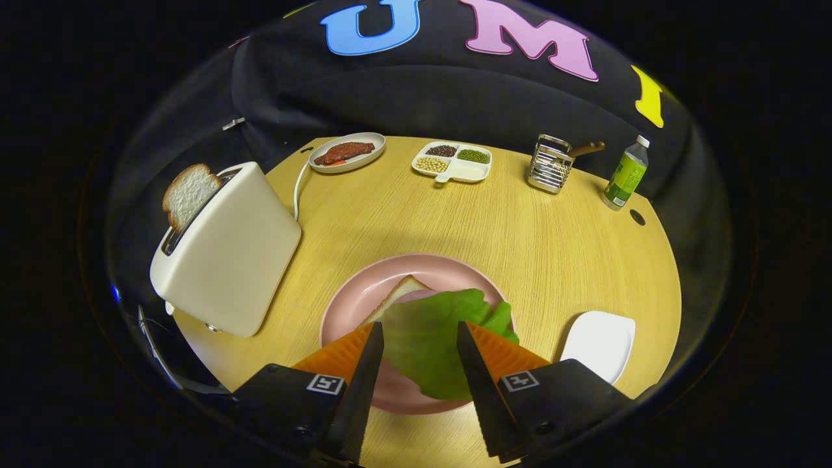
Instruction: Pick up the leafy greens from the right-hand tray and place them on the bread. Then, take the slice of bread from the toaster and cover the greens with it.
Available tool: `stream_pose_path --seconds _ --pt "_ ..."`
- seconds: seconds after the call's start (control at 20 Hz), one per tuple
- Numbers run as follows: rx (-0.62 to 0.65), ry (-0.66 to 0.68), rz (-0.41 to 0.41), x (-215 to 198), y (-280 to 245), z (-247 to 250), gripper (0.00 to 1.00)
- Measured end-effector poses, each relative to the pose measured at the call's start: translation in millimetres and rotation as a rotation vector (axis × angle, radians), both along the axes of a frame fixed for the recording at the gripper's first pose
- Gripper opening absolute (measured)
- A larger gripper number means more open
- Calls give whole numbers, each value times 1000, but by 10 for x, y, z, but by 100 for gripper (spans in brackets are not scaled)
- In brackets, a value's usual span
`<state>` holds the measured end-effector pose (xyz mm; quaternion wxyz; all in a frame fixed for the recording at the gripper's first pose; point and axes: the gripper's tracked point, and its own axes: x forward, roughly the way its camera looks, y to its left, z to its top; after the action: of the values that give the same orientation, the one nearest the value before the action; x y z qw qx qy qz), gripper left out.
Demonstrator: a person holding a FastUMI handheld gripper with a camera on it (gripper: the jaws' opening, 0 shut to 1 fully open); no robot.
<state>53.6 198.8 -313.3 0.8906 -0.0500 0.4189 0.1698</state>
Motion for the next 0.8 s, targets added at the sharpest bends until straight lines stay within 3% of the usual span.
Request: stream_pose_path --seconds 0.05,0.2,0.4,0.8 --pt "1 -4 2 -3 2 10 74" --pt "37 -43 2 12 80 151 100" --pt "66 -120 13 43 199 508 100" --pt "131 -279 164 -33 990 1400 100"
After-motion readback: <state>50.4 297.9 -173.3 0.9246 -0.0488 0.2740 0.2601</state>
